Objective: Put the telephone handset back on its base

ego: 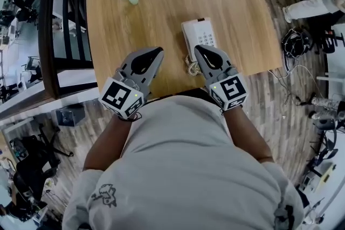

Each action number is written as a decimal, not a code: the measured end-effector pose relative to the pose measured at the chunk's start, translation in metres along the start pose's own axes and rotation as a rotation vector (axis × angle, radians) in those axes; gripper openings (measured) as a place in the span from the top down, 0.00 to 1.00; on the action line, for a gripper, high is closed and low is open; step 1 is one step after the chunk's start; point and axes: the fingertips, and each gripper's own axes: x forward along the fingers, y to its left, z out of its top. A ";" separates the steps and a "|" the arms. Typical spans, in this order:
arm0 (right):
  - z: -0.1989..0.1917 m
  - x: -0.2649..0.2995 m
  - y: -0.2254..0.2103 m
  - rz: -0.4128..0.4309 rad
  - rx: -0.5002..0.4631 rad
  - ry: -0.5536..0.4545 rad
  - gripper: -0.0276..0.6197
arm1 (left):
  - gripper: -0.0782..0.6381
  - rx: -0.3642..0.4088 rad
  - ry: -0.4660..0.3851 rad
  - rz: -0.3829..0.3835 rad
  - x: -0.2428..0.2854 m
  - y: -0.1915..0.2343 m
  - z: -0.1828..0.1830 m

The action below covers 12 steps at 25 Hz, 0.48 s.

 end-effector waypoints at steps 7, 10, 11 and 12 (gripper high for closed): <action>0.029 -0.044 -0.016 0.001 -0.020 -0.114 0.95 | 0.88 0.027 -0.019 0.050 0.008 -0.021 0.014; 0.032 -0.062 -0.028 0.017 -0.032 -0.141 0.95 | 0.88 0.029 -0.025 0.084 0.018 -0.032 0.017; 0.033 -0.070 -0.031 0.023 -0.043 -0.153 0.95 | 0.88 0.030 -0.029 0.092 0.023 -0.038 0.018; 0.035 -0.080 -0.034 0.028 -0.053 -0.166 0.95 | 0.88 0.034 -0.034 0.097 0.028 -0.046 0.020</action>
